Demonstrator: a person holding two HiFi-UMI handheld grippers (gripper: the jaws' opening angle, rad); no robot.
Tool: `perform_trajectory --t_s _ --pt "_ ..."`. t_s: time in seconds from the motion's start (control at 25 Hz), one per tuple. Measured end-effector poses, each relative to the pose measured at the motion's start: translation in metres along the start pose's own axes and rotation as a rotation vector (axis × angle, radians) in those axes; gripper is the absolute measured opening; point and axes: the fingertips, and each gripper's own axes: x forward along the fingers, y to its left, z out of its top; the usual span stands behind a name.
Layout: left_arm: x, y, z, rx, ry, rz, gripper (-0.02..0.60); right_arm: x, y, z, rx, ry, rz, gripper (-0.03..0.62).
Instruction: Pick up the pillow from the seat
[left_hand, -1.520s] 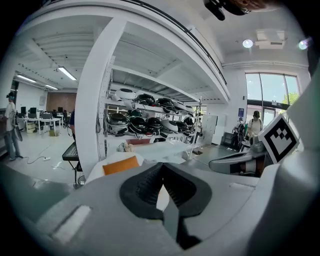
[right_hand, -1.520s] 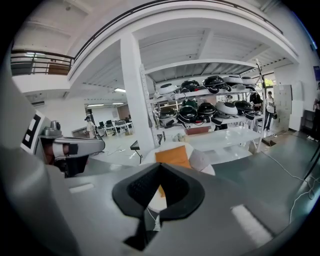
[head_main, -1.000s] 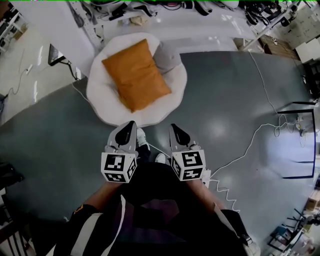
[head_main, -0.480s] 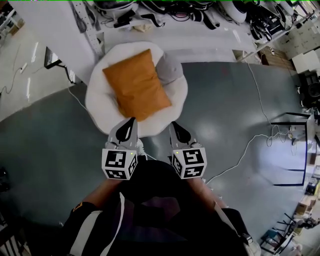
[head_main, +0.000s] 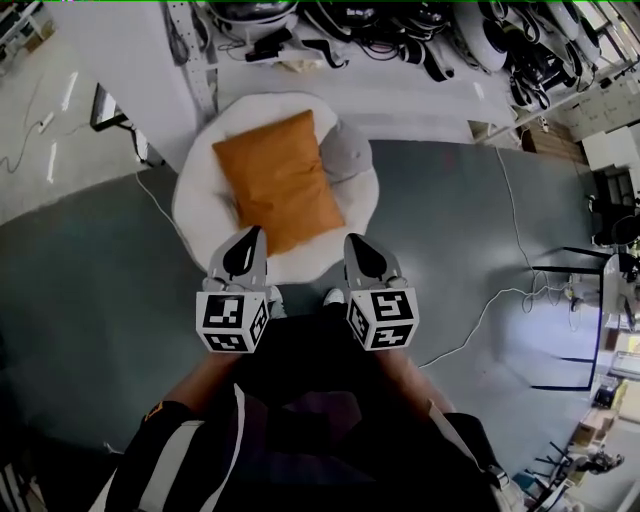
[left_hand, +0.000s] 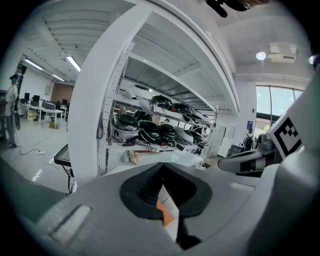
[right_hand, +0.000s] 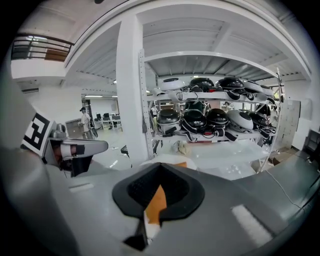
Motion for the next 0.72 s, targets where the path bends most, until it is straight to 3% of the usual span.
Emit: perform_trajectory --t_s 0.32,0.72 --pt "0.03 0.006 0.004 -0.018 -0.012 0.089 0.005 0.042 -0.017 0.014 -0.067 0.015 0.088 0.002" --pt "0.085 -0.018 0.0 -0.078 0.018 0.248 0.006 0.098 -0.079 0.019 -0.124 0.086 0.26 0.002"
